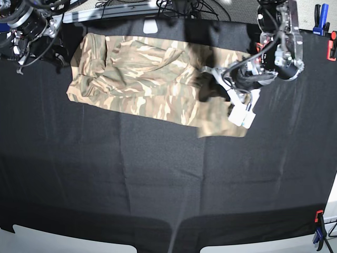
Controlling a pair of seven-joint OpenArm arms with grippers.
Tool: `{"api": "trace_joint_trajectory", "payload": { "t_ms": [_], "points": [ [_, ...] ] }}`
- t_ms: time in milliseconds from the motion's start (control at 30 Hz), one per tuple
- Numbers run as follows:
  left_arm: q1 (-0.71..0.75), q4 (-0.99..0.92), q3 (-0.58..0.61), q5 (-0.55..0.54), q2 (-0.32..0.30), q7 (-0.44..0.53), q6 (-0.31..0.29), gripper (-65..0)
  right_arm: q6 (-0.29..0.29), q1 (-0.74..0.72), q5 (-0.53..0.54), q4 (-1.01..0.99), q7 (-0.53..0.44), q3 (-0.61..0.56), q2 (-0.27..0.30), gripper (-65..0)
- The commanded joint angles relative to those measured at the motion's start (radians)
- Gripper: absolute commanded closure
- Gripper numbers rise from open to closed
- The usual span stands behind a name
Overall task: Layout the t-shirt on the table in an organized manner, then fold the t-shirt properly
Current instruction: 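Fold the held end over toward the other end of the strip, then release the folded end and move the left gripper along the shirt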
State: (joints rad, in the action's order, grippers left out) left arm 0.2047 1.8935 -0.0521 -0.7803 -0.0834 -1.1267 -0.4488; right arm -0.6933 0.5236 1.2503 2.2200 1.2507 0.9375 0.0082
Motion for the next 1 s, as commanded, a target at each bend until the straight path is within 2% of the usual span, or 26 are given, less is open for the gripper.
{"api": "trace_joint_trajectory", "payload": {
  "t_ms": [0,100,233,433,500,667,733,767,867,967],
  "points": [
    [-0.008,0.018,0.002,-0.054,0.0,0.019,-0.016,-23.9,-0.005,0.003,0.017,0.019,0.01,0.005,0.008,-13.2],
    [-0.008,0.018,0.002,-0.126,0.0,0.02,-0.02,-33.9,-0.005,0.003,0.017,0.019,0.01,0.005,0.008,-14.6],
    [-0.01,0.018,0.002,-0.148,0.0,0.021,-0.044,-34.8,-0.005,0.003,0.017,0.019,-0.006,0.005,0.008,-22.6],
    [-0.037,0.018,0.0,-0.126,-0.002,0.02,-0.064,-34.8,-0.005,0.003,0.017,0.019,-0.129,0.005,0.008,-23.1],
    [-0.061,0.018,0.0,-0.054,-0.003,0.021,-0.064,-34.8,-0.005,0.003,0.018,0.019,-0.151,0.005,0.008,-23.1],
    [-0.138,0.019,0.0,0.278,-0.016,0.011,-0.058,-34.8,-0.005,0.003,0.006,0.019,-0.117,0.005,0.008,-23.1],
    [-0.163,0.024,0.0,0.307,-0.052,0.004,-0.008,-34.8,-0.005,0.003,0.005,0.019,-0.106,0.005,0.008,-23.1],
    [-0.174,0.037,0.0,0.309,-0.073,-0.011,-0.001,-34.8,-0.005,0.003,0.005,0.019,-0.106,0.005,0.008,-23.1],
    [-0.19,0.098,0.0,0.322,-0.14,-0.031,0.0,-34.8,-0.005,0.003,0.006,0.019,-0.107,0.005,0.009,-23.1],
    [-0.181,0.127,0.0,0.391,-0.194,-0.021,0.002,-34.8,-0.005,0.003,0.006,0.019,-0.107,0.005,0.009,-23.1]
  ]
}}
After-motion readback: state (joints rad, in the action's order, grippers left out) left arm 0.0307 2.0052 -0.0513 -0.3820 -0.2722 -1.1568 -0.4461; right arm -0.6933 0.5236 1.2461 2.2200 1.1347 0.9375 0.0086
